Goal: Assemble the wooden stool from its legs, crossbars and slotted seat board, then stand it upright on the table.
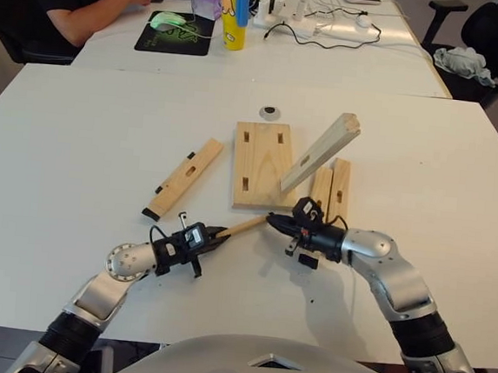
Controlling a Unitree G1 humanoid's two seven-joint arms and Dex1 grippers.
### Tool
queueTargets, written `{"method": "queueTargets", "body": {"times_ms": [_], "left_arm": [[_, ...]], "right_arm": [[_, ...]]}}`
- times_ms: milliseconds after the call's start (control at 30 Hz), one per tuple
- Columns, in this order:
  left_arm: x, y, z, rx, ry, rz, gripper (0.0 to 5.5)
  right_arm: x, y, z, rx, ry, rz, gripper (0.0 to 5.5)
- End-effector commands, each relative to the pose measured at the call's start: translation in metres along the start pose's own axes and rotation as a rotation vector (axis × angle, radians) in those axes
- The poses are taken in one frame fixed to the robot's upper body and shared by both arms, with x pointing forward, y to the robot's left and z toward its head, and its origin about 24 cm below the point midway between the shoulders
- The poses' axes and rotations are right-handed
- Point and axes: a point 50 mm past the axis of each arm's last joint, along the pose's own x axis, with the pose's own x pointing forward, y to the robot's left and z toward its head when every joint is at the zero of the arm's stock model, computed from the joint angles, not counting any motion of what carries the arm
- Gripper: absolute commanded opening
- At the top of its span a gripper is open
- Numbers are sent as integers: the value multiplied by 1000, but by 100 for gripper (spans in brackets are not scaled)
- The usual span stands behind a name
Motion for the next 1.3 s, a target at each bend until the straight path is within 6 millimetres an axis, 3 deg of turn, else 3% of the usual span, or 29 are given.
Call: {"method": "queueTargets", "body": {"times_ms": [33, 200, 333, 433, 667, 1000, 1300], "left_arm": [[-13, 13, 22, 73, -42, 4, 41], [-30, 41, 48, 150, -68, 18, 41], [-36, 62, 65, 202, -68, 0, 41], [-33, 73, 80, 240, -64, -44, 41], [-26, 93, 98, 237, -29, -171, 41], [-14, 121, 110, 120, -75, -214, 41], [8, 128, 125, 164, -78, -280, 41]], "right_arm": [[-12, -6, 11, 16, -131, -71, 0], [-40, -1, -17, 52, -43, -81, 0], [-54, 4, -28, 103, -41, -115, 0], [-61, 3, -34, 139, -103, -250, 0], [-53, -17, -21, 89, -166, -493, 0], [-31, -35, 10, 22, -239, -515, 0], [-19, -36, 28, -5, -277, -505, 0]]}}
